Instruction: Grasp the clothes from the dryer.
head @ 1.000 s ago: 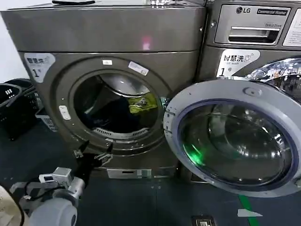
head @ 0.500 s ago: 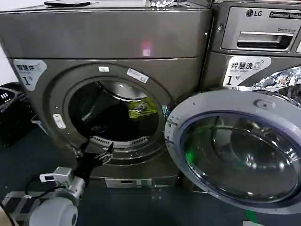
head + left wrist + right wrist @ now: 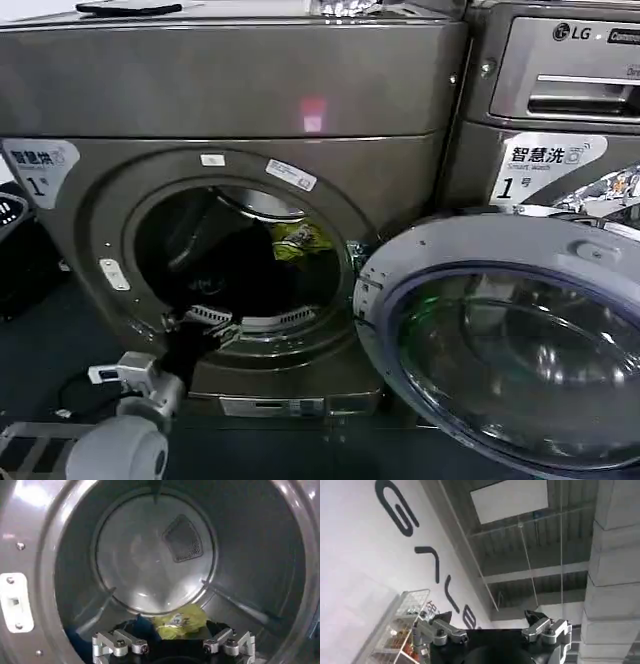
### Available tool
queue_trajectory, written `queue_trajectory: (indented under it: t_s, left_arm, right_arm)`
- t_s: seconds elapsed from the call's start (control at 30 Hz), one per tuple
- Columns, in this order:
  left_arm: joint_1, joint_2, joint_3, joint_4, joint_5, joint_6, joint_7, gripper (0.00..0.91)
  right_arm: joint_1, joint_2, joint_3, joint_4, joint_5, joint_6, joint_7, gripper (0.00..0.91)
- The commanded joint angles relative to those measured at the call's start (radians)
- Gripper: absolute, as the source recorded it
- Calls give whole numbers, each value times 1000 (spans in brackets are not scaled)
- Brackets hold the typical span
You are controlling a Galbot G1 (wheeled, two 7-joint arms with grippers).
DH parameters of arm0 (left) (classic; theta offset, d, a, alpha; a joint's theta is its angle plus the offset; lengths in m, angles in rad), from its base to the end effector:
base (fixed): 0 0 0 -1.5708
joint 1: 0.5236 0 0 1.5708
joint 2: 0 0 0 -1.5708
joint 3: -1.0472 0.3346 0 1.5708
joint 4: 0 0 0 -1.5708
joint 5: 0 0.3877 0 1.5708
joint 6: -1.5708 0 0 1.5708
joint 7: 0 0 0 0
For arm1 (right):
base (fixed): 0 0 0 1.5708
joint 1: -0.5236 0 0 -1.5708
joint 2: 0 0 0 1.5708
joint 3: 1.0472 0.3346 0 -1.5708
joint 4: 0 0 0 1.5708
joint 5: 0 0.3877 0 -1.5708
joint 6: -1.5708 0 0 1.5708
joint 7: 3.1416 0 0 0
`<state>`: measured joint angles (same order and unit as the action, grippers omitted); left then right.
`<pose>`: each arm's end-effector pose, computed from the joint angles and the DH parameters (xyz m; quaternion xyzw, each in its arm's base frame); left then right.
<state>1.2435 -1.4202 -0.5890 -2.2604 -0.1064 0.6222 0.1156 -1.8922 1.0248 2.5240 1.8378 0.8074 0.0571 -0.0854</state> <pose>0.2764 0.0325 -0.1406 -0.0634 -0.9954 -0.0301 0.0650 -0.1198 -0.4112 0.1019 0.4953 0.7474 -0.3146 0.3116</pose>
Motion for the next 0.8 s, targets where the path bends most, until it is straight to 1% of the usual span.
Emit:
queue_trajectory:
  t_s: [0.03,0.2,0.23,0.37,0.4,0.57,0.73,0.8]
  left_arm:
    - [-97,8,33,86,-2,-18,-4,907]
    - [-240,4,89,323,-8,-104,-45,907]
    - [-296,3,104,381,-10,-118,-54,907]
    - [-458,3,146,552,-13,-143,-82,907]
    - [-509,7,161,597,-4,-161,-99,907]
    - [-661,15,213,814,-13,-211,-124,907]
    - [-811,2,258,1013,-17,-261,-136,907]
    - [-869,-15,266,1099,-7,-289,-146,907]
  right_arm:
    - [-13,4,11,17,0,-4,2,907]
    - [-35,17,37,19,5,-4,0,907]
    - [-37,22,41,21,6,-4,-1,907]
    - [-42,41,46,29,9,-1,-3,907]
    - [-43,46,46,32,10,-1,-5,907]
    - [-43,53,52,43,21,-2,-4,907]
    - [-29,54,37,57,23,-4,-5,907]
    - [-25,53,33,64,27,-5,-6,907]
